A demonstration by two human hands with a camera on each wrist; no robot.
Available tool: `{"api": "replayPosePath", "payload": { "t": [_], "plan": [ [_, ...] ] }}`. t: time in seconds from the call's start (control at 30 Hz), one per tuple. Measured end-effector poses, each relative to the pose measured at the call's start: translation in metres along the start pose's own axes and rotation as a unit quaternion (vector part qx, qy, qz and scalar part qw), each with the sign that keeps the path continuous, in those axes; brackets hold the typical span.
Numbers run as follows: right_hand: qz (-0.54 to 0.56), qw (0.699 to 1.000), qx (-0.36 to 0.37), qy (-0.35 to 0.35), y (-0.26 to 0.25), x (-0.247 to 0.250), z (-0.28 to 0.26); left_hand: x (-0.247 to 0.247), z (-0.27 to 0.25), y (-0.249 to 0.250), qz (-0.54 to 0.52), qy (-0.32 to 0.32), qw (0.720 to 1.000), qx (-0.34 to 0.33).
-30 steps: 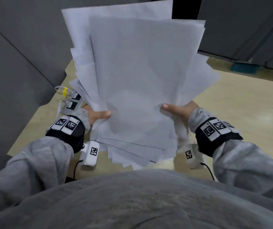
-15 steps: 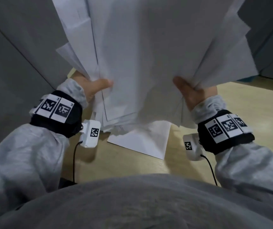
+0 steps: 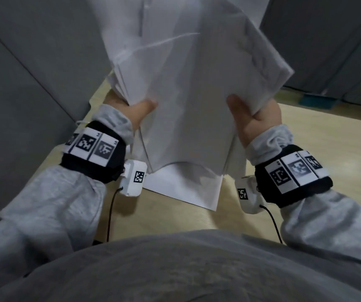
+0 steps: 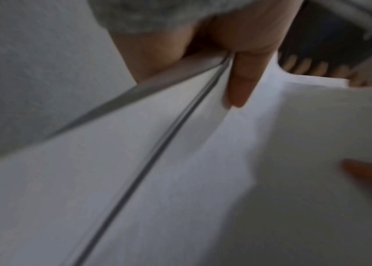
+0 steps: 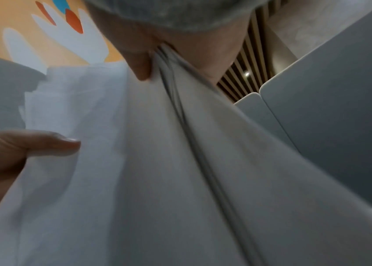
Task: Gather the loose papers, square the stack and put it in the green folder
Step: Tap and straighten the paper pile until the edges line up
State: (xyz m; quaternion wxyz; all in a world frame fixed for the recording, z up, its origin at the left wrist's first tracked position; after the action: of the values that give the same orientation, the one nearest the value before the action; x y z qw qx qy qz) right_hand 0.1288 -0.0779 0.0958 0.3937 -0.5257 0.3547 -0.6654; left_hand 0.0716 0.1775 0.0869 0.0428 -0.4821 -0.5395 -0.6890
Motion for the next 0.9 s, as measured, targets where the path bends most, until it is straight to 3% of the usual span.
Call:
{"api": "replayPosePath", "payload": {
  "t": [0.07,0.17,0.27,0.37,0.43,0.5,0.6,0.73,0.8,0.9],
  "plan": [
    [0.064,0.997,0.009,0.033,-0.008,0.01,-0.002,0.018,0.004,-0.002,-0.056,0.053,0.997,-0.005],
    [0.15,0.987,0.025,0.044,-0.004,0.011,-0.001,0.024,0.002,-0.001,-0.188,0.009,0.981,-0.049],
    [0.123,0.992,-0.015,0.002,0.01,-0.01,-0.001,0.005,-0.003,-0.002,-0.107,-0.046,0.99,-0.076],
    [0.043,0.998,-0.032,-0.025,0.015,-0.028,0.0,-0.008,-0.005,-0.006,-0.075,-0.037,0.994,-0.067],
    [0.094,0.994,-0.049,0.01,0.009,-0.02,0.002,-0.003,0.002,-0.014,-0.085,-0.01,0.996,-0.02],
    [0.186,0.982,-0.02,0.033,0.0,-0.007,0.004,0.005,0.01,-0.021,-0.122,-0.011,0.992,0.002],
    [0.239,0.971,-0.01,-0.006,0.004,-0.007,0.004,0.013,0.005,-0.024,-0.108,-0.059,0.992,-0.017],
    [0.101,0.99,-0.054,-0.081,0.022,-0.037,-0.001,-0.01,-0.008,-0.023,-0.042,-0.094,0.995,0.018],
    [0.095,0.992,-0.068,-0.044,0.02,-0.038,0.0,-0.01,-0.003,-0.022,-0.004,-0.064,0.998,0.023],
    [0.269,0.962,-0.022,0.048,-0.003,-0.013,0.005,0.01,0.01,-0.021,-0.071,0.005,0.997,-0.003]
  ]
}}
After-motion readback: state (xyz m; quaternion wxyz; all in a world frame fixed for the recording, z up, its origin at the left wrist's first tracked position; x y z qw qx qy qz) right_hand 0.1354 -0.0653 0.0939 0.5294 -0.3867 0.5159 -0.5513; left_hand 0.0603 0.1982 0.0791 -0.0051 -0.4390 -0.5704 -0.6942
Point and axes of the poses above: each hand's wrist, its own z-axis towards the middle knuckle, its own x-axis out of the back of the hand, y = z × x, the point moved 6 cm from there along z, towards the middle knuckle, and after that the axes turned 10 degrees about y, right-handed, at the moved point
